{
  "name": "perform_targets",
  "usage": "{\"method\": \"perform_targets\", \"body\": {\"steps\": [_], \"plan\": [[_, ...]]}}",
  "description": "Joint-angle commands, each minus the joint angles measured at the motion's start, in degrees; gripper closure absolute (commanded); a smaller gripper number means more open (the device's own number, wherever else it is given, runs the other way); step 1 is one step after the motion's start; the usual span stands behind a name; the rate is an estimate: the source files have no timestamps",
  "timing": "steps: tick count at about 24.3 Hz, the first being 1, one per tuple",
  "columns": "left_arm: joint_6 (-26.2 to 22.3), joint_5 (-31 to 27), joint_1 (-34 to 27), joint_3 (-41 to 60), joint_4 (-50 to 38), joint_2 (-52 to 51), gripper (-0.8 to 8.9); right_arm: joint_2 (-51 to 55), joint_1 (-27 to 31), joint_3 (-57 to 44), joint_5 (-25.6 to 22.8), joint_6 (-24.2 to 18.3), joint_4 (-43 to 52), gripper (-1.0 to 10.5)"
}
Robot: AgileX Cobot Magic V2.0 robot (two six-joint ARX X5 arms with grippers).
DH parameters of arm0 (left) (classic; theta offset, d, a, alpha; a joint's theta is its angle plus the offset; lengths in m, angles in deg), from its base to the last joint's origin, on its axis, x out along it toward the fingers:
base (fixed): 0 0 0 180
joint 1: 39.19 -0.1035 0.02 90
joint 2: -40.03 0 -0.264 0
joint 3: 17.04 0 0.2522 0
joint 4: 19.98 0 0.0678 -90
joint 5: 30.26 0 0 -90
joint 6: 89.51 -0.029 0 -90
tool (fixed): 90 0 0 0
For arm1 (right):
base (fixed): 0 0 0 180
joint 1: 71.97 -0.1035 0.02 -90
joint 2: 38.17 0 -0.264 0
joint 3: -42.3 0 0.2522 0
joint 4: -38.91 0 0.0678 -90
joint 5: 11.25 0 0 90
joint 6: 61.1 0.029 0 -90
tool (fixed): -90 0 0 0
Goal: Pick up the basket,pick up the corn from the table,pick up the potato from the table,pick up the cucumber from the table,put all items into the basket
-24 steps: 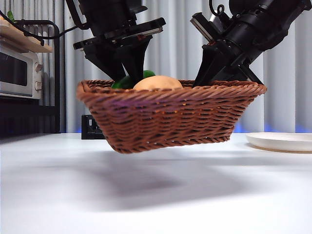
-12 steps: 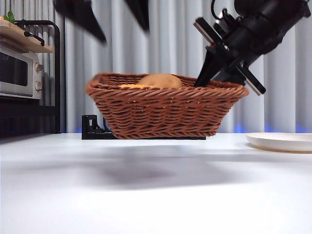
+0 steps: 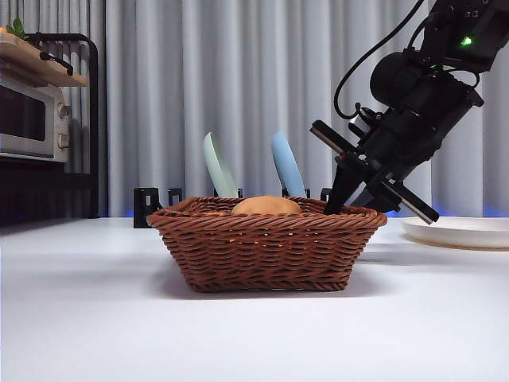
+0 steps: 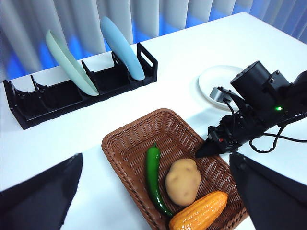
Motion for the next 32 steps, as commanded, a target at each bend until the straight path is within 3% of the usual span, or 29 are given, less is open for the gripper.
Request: {"method": "perform_targets", "body": {"steps": [1, 3, 8, 10, 12, 13, 15, 17, 19, 26, 32], "plan": [[0.17, -0.57, 0.04, 0.26, 0.74, 0.20, 3.02, -0.28, 0.07, -0.02, -0.98, -0.94, -0.22, 6.5], [0.13, -1.60, 0.00, 0.26, 0.76, 0.20, 3.02, -0.07, 0.11, -0.02, -0.94, -0.96, -0.20, 5.0], [0.15, -1.66, 0.00, 0.28, 1.25, 0.22, 3.13, 4.35, 1.33, 0.09, -1.66, -2.78, -0.26, 5.1], [-0.81, -4.17, 0.00, 0.31, 2.60, 0.46, 3.39, 8.61, 2.67, 0.07, -1.90, -3.63, -1.20, 5.1], [-4.50, -10.99, 0.00, 0.35, 4.50, 0.74, 6.24, 14.08, 3.74, 0.07, -3.30, -6.88, -2.97, 6.7], [-6.25, -14.64, 0.00, 0.42, 5.46, 0.96, 8.24, 17.31, 3.87, 0.07, -4.94, -9.44, -4.63, 8.0], [-7.19, -16.70, -0.15, 1.16, 5.62, 1.05, 8.22, 23.19, 3.80, 0.07, -11.15, -15.21, -8.26, 9.6], [-8.55, -16.70, -1.31, 3.54, 2.82, 0.46, 8.22, 28.63, 3.26, 0.04, -20.48, -19.65, -10.73, 9.6], [-11.45, -16.46, -3.21, 10.62, -5.16, -2.58, 8.22, 33.97, 1.84, -0.83, -26.36, -22.38, -9.38, 9.6], [-12.11, -16.22, -7.10, 35.93, -23.43, -15.93, 8.22, 47.95, 1.36, -9.53, -27.45, -23.08, -0.55, 9.6], [-10.08, -11.85, -10.64, 49.44, -25.35, -29.64, 8.22, 61.53, 0.59, -23.89, -29.83, -24.06, 6.54, 9.6]]}}
